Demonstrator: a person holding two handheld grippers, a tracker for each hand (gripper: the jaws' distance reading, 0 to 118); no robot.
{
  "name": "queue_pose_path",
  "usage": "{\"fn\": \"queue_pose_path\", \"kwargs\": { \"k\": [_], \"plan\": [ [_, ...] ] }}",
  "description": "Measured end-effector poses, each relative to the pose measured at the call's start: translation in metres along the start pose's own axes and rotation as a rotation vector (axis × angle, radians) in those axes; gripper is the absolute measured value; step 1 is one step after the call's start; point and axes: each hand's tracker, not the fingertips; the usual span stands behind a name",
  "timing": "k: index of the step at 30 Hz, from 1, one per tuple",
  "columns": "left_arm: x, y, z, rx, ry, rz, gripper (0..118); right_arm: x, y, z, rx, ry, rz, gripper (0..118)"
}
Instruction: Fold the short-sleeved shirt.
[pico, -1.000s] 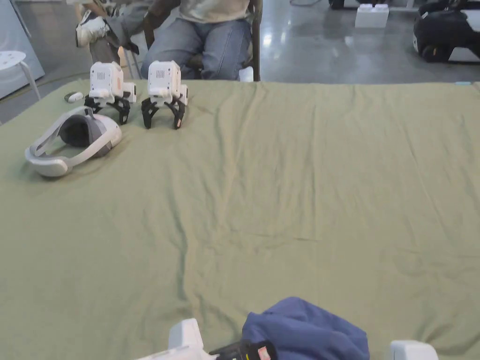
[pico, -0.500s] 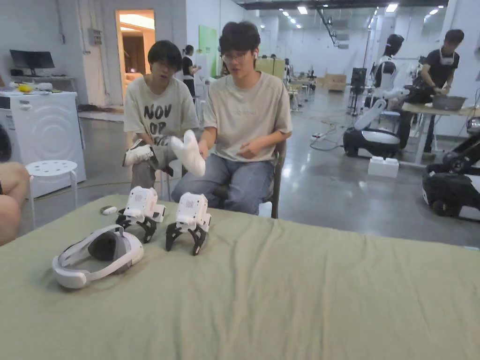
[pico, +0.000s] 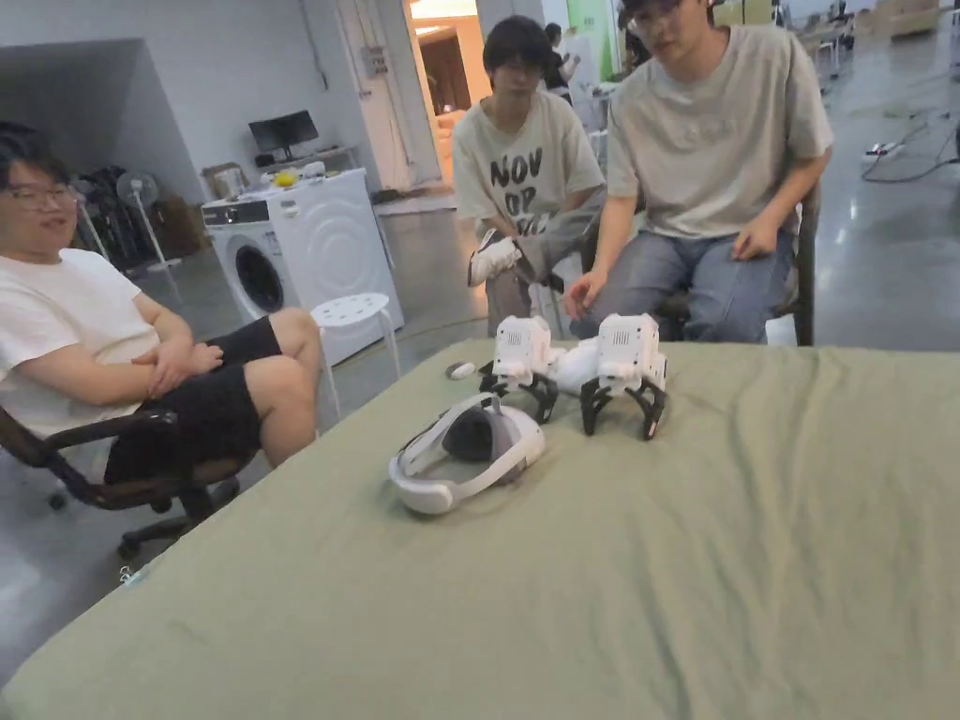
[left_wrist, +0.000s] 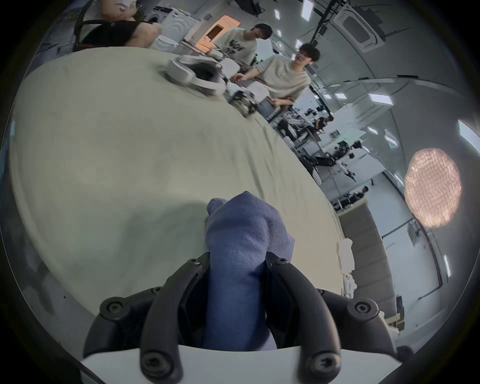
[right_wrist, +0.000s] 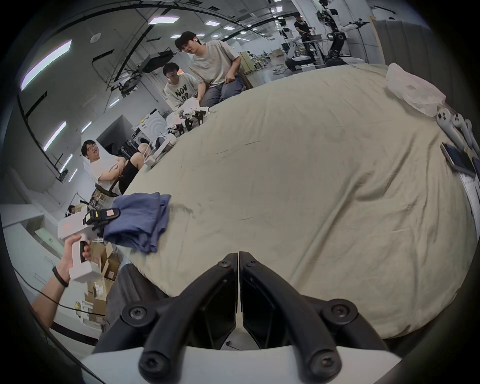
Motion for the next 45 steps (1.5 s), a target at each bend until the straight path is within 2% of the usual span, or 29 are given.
{"fn": "queue_pose_path", "kwargs": {
  "k": [2, 5, 8, 10, 12, 17, 23, 26, 30, 32, 35, 38, 40, 41, 43, 45],
  "plan": [
    [-0.009, 0.018, -0.003, 0.037, 0.055, -0.009, 31, -0.001, 0.002, 0.000, 0.004, -0.016, 0.022, 0],
    [-0.015, 0.043, -0.012, 0.043, 0.167, -0.034, 31, 0.002, 0.006, 0.001, 0.004, -0.012, 0.010, 0],
    [-0.015, 0.057, -0.021, 0.021, 0.191, -0.071, 34, 0.002, 0.007, 0.010, 0.023, -0.026, 0.000, 0],
    [-0.012, 0.063, -0.028, -0.011, 0.210, -0.079, 56, 0.000, 0.011, 0.019, 0.030, -0.027, 0.005, 0],
    [-0.007, 0.063, -0.031, -0.011, 0.298, -0.100, 85, -0.001, 0.013, 0.026, 0.038, -0.041, 0.018, 0],
    [0.024, 0.056, 0.000, 0.129, 0.576, -0.276, 88, -0.008, 0.020, 0.048, 0.096, -0.055, 0.039, 0],
    [0.089, 0.032, 0.074, 0.391, 0.598, -0.583, 89, -0.023, 0.037, 0.068, 0.194, -0.049, 0.102, 0],
    [0.124, 0.014, 0.106, 0.516, 0.552, -0.631, 89, -0.028, 0.043, 0.075, 0.250, -0.027, 0.110, 0],
    [0.173, -0.027, 0.133, 0.631, 0.441, -0.686, 89, -0.035, 0.043, 0.087, 0.322, -0.045, 0.147, 0],
    [0.191, -0.055, 0.136, 0.717, 0.384, -0.695, 89, -0.035, 0.041, 0.092, 0.354, -0.067, 0.163, 0],
    [0.223, -0.091, 0.130, 0.713, 0.285, -0.736, 87, -0.031, 0.039, 0.101, 0.405, -0.088, 0.151, 0],
    [0.252, -0.114, 0.113, 0.712, 0.225, -0.793, 81, -0.025, 0.040, 0.116, 0.489, -0.128, 0.140, 0],
    [0.268, -0.122, 0.101, 0.704, 0.184, -0.847, 67, -0.023, 0.040, 0.127, 0.529, -0.164, 0.157, 0],
    [0.276, -0.127, 0.096, 0.701, 0.158, -0.868, 51, -0.022, 0.040, 0.133, 0.545, -0.189, 0.169, 0],
    [0.289, -0.134, 0.087, 0.660, 0.117, -0.896, 31, -0.022, 0.040, 0.146, 0.577, -0.230, 0.194, 0],
    [0.297, -0.142, 0.081, 0.659, 0.093, -0.926, 27, -0.024, 0.039, 0.160, 0.639, -0.269, 0.224, 0]
  ]
}}
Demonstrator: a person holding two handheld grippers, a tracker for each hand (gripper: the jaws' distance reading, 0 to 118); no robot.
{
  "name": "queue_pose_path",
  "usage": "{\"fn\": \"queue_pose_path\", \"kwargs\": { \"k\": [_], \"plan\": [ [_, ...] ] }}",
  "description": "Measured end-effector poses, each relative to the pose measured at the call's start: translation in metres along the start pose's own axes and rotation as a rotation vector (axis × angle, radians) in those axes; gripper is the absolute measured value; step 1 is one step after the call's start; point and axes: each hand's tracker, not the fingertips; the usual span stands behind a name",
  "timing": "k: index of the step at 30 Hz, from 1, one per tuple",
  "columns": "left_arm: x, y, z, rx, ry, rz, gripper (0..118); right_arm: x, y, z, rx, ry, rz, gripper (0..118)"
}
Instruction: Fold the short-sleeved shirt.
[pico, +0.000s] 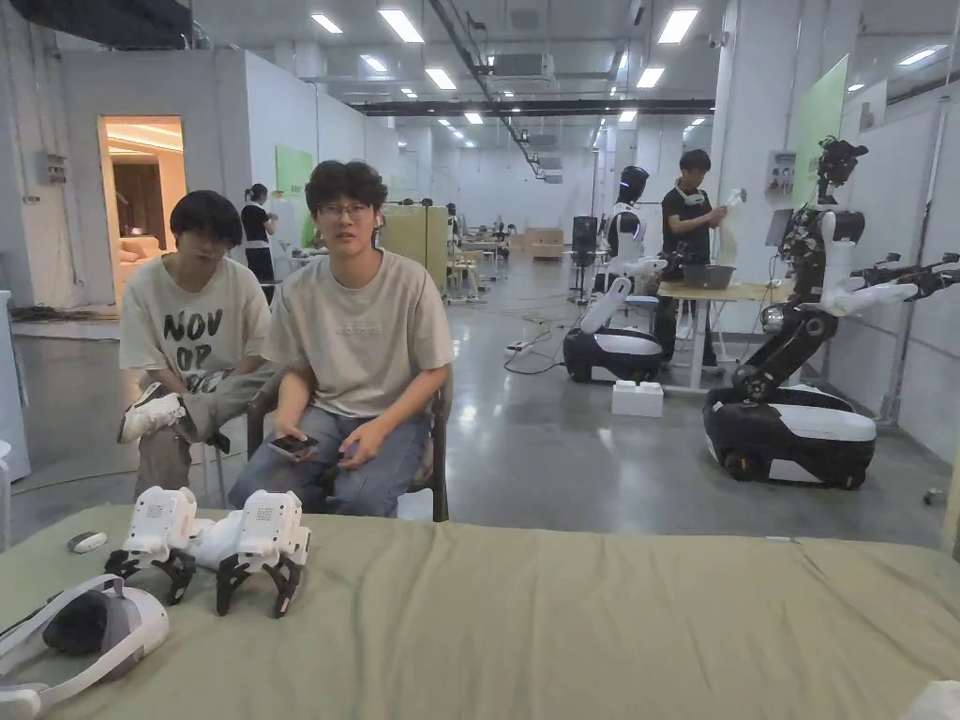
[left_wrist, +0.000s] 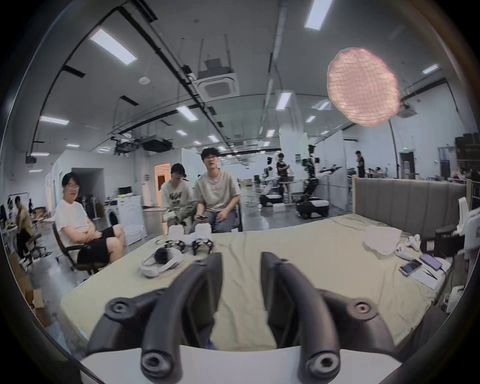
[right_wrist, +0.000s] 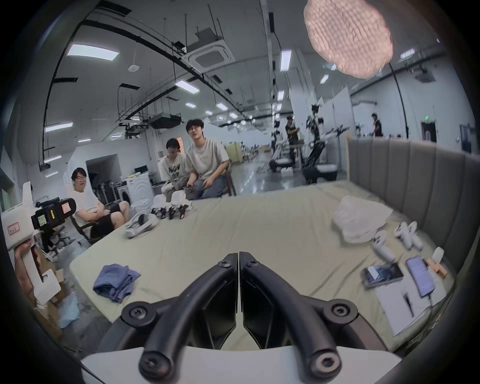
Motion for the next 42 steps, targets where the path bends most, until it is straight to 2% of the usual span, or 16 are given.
{"fn": "queue_pose_path", "kwargs": {
  "k": [1, 2, 3, 10, 16, 25, 26, 29, 30, 31, 32, 34, 35, 36, 38, 42],
  "plan": [
    [0.006, 0.001, 0.000, 0.006, -0.010, -0.014, 19, 0.001, 0.003, 0.003, 0.018, -0.017, 0.014, 0],
    [0.010, 0.002, 0.000, 0.008, -0.019, -0.032, 4, 0.002, 0.006, 0.005, 0.034, -0.041, 0.030, 0],
    [0.015, 0.003, 0.002, 0.020, -0.016, -0.045, 0, 0.003, 0.008, 0.007, 0.054, -0.069, 0.043, 0],
    [0.025, 0.011, 0.018, 0.020, -0.024, -0.006, 0, 0.008, 0.009, 0.005, 0.069, -0.088, 0.048, 0],
    [0.025, 0.011, 0.025, 0.017, -0.012, -0.032, 0, 0.001, 0.007, 0.005, 0.082, -0.103, 0.093, 0],
    [0.018, 0.007, 0.023, 0.006, -0.007, 0.009, 0, 0.000, 0.009, 0.005, 0.083, -0.088, 0.088, 0],
    [0.017, 0.007, 0.023, 0.006, -0.006, 0.015, 0, 0.000, 0.009, 0.004, 0.081, -0.085, 0.085, 4],
    [0.014, 0.009, 0.024, 0.007, -0.004, 0.033, 5, -0.001, 0.010, 0.006, 0.089, -0.082, 0.083, 30],
    [0.014, 0.010, 0.025, 0.012, -0.002, 0.036, 5, -0.002, 0.011, 0.007, 0.093, -0.079, 0.084, 30],
    [0.013, 0.010, 0.026, 0.018, 0.002, 0.037, 13, -0.002, 0.013, 0.007, 0.093, -0.076, 0.086, 45],
    [0.011, 0.011, 0.026, 0.020, 0.000, 0.038, 30, -0.002, 0.014, 0.008, 0.097, -0.074, 0.088, 56],
    [0.007, 0.013, 0.025, 0.019, -0.012, 0.049, 71, -0.004, 0.017, 0.008, 0.104, -0.075, 0.090, 60],
    [0.008, 0.013, 0.026, 0.023, -0.012, 0.059, 93, -0.004, 0.018, 0.008, 0.105, -0.076, 0.090, 70],
    [0.008, 0.013, 0.026, 0.029, -0.006, 0.066, 104, -0.005, 0.018, 0.007, 0.102, -0.072, 0.091, 83],
    [0.006, 0.013, 0.026, 0.025, -0.004, 0.075, 110, -0.006, 0.019, 0.004, 0.085, -0.060, 0.088, 116],
    [0.007, 0.013, 0.027, 0.023, 0.012, 0.073, 111, -0.009, 0.015, 0.005, 0.112, -0.035, 0.093, 118]
  ]
}}
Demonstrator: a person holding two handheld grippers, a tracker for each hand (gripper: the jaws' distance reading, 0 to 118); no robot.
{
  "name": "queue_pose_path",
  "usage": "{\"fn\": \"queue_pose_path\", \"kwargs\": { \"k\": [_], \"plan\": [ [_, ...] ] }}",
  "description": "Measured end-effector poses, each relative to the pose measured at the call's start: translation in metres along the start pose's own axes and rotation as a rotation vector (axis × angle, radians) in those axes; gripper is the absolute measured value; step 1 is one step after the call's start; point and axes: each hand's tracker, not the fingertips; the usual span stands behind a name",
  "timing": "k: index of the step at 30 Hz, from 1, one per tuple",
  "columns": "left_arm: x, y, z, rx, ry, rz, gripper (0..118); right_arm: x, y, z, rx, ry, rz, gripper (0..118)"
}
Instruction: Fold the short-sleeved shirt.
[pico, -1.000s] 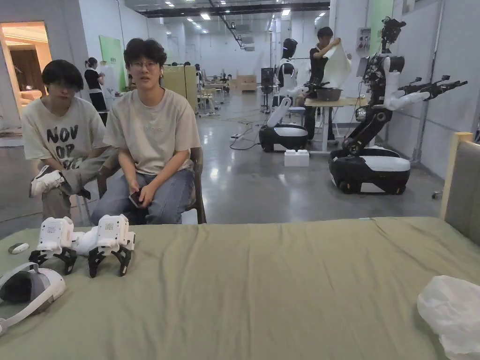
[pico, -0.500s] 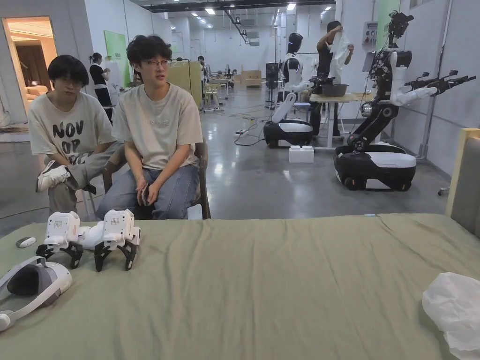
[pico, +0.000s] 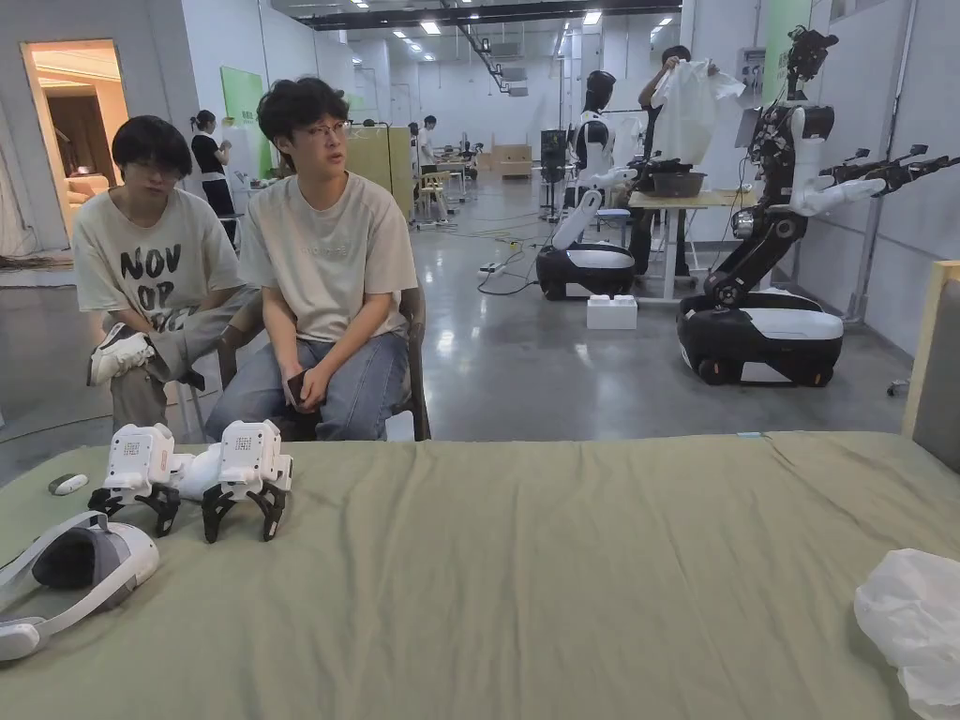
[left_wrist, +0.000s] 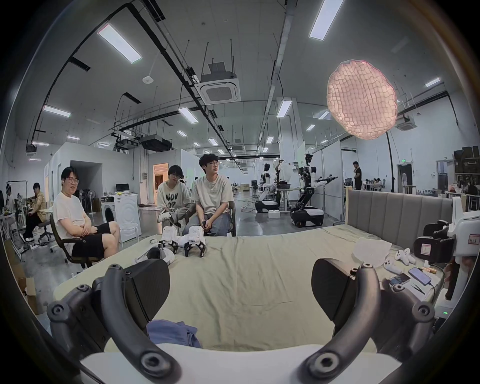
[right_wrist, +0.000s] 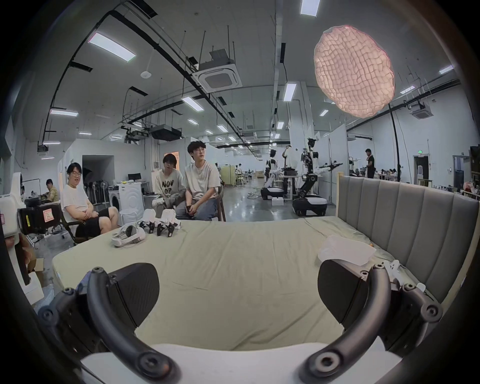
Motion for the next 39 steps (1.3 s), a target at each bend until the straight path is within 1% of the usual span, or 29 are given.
{"fn": "queue_pose_path", "kwargs": {
  "k": [6, 7, 8, 10, 11, 13, 15, 17, 19, 21, 23, 24, 26, 29, 30, 32, 34, 36, 39],
  "plan": [
    [-0.002, 0.002, 0.000, 0.002, 0.003, 0.015, 112, -0.002, 0.004, -0.003, -0.001, -0.030, 0.002, 118],
    [-0.002, 0.002, -0.001, 0.004, 0.003, 0.016, 112, -0.001, 0.007, -0.003, -0.004, -0.028, -0.005, 118],
    [-0.002, 0.002, -0.001, 0.004, 0.005, 0.014, 112, -0.001, 0.010, -0.004, -0.014, -0.025, -0.031, 118],
    [-0.001, 0.003, -0.003, -0.003, 0.010, 0.011, 112, -0.003, 0.016, -0.003, -0.027, -0.078, -0.100, 118],
    [0.000, 0.004, -0.004, -0.006, 0.010, 0.009, 112, -0.007, 0.025, -0.001, -0.032, -0.136, -0.131, 118],
    [0.000, 0.004, -0.004, -0.009, 0.004, 0.004, 112, -0.014, 0.033, 0.000, -0.059, -0.211, -0.159, 118],
    [0.001, 0.005, -0.004, -0.006, -0.005, 0.007, 112, -0.024, 0.047, -0.001, -0.131, -0.268, -0.133, 118],
    [0.002, 0.007, -0.004, -0.003, -0.011, 0.018, 112, -0.032, 0.051, -0.001, -0.137, -0.277, -0.096, 118],
    [0.002, 0.007, -0.005, -0.003, -0.016, 0.026, 112, -0.037, 0.052, 0.001, -0.113, -0.259, -0.104, 118],
    [0.002, 0.007, -0.005, -0.006, -0.015, 0.033, 112, -0.037, 0.054, -0.001, -0.132, -0.194, -0.140, 118],
    [0.001, 0.007, -0.004, -0.008, -0.018, 0.036, 112, -0.037, 0.057, -0.003, -0.154, -0.188, -0.164, 118],
    [0.001, 0.007, -0.004, -0.008, -0.019, 0.036, 112, -0.037, 0.056, -0.004, -0.158, -0.187, -0.188, 118],
    [0.000, 0.006, -0.002, -0.009, -0.012, 0.032, 112, -0.035, 0.055, -0.004, -0.149, -0.180, -0.196, 118],
    [-0.002, 0.006, -0.002, -0.012, -0.004, 0.040, 112, -0.035, 0.052, -0.004, -0.104, -0.226, -0.195, 118],
    [-0.002, 0.005, -0.002, -0.013, -0.002, 0.046, 112, -0.034, 0.051, -0.003, -0.110, -0.212, -0.189, 117],
    [-0.002, 0.005, -0.002, -0.015, 0.000, 0.052, 112, -0.033, 0.051, -0.002, -0.119, -0.170, -0.176, 117],
    [-0.002, 0.004, -0.002, -0.017, 0.002, 0.053, 112, -0.029, 0.047, 0.000, -0.075, -0.107, -0.197, 117],
    [-0.001, 0.004, -0.002, -0.016, 0.005, 0.049, 112, -0.023, 0.044, 0.002, -0.025, -0.034, -0.162, 117],
    [-0.001, 0.004, 0.001, -0.012, 0.005, 0.041, 112, -0.018, 0.041, 0.007, 0.053, 0.047, -0.111, 117]
  ]
}}
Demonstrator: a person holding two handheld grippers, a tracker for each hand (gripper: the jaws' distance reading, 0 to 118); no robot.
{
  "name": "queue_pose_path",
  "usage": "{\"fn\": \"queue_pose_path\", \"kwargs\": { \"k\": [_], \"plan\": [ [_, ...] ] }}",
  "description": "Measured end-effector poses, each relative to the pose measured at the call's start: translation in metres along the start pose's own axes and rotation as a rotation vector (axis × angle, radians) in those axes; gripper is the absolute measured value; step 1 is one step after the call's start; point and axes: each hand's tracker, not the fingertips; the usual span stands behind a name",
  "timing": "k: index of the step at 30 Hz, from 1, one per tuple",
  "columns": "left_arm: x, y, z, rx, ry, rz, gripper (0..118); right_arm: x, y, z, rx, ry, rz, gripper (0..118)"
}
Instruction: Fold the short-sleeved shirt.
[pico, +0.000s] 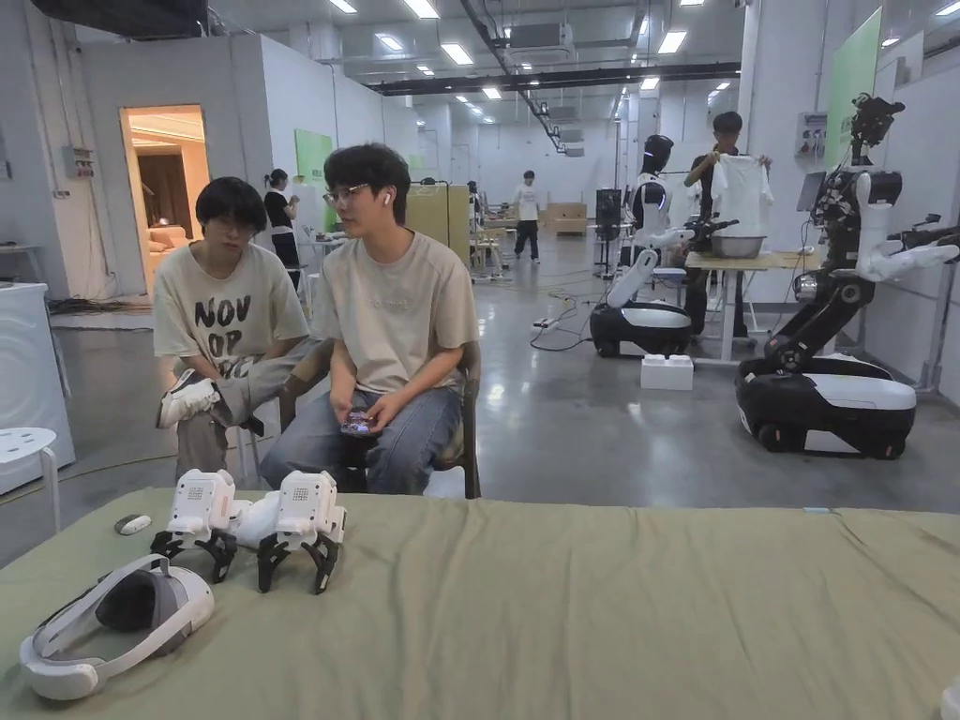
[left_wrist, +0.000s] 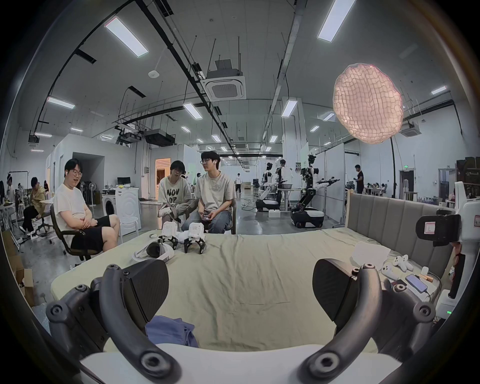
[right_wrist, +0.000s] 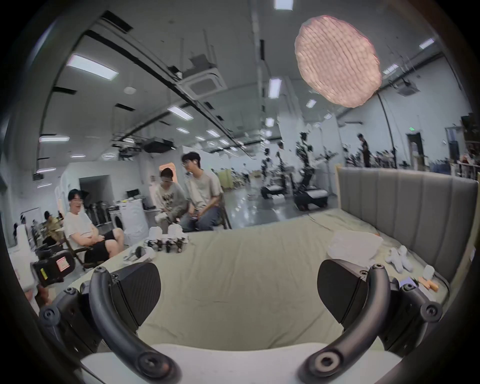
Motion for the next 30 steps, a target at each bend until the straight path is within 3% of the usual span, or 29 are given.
{"fn": "queue_pose_path", "kwargs": {
  "k": [2, 9, 20, 30],
  "plan": [
    [-0.001, 0.000, 0.004, 0.016, 0.012, -0.006, 112, -0.001, 0.000, 0.004, 0.021, 0.032, 0.026, 118],
    [-0.009, 0.003, 0.013, 0.032, 0.046, 0.016, 112, -0.012, 0.001, 0.004, 0.036, 0.006, 0.096, 118],
    [-0.012, 0.005, 0.023, 0.069, 0.072, 0.011, 112, -0.010, -0.005, -0.001, -0.003, 0.000, 0.071, 118],
    [-0.022, 0.008, 0.056, 0.201, 0.122, -0.049, 115, -0.018, -0.014, -0.014, -0.011, 0.083, 0.032, 118]
  ]
}}
